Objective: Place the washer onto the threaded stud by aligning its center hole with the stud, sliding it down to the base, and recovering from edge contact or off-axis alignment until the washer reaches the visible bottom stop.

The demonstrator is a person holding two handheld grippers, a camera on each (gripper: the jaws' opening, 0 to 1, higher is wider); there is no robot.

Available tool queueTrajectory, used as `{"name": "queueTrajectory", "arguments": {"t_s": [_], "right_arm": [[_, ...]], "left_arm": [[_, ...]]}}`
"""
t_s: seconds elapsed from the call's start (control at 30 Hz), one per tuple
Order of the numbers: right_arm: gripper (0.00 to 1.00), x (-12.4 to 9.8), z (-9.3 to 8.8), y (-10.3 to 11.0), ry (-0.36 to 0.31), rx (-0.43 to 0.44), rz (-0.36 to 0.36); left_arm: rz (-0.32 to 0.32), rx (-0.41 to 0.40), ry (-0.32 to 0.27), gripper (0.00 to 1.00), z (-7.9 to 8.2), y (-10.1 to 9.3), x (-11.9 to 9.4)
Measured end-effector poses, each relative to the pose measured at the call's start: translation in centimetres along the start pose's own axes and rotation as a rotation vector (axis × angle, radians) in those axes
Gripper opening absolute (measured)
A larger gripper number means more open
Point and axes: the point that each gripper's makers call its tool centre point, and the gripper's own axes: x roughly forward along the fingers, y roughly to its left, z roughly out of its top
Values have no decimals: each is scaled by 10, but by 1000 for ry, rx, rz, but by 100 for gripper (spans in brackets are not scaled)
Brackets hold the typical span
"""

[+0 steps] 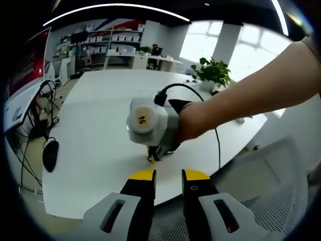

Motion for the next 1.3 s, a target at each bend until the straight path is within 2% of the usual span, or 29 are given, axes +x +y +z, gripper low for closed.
{"name": "queueTrajectory", "arguments": {"t_s": [0.27,0.43,0.63,1.07,1.3], "right_arm": [[13,1,1,-1,-24,52,0],[13,0,-2,-2,-80,153,11],[13,-1,-3,-2,-89,179,18],[13,-17,-8,0,-138,208,3],[13,-32,-21,2,-200,296,-2]], "left_arm": [[-4,7,7,18,-1,-1,0],[-7,10,11,18,-2,-2,0],[-10,13,14,18,-2,-2,1],[-19,18,23,18,-4,-4,1],[-33,25,35,18,-6,-7,2]]}}
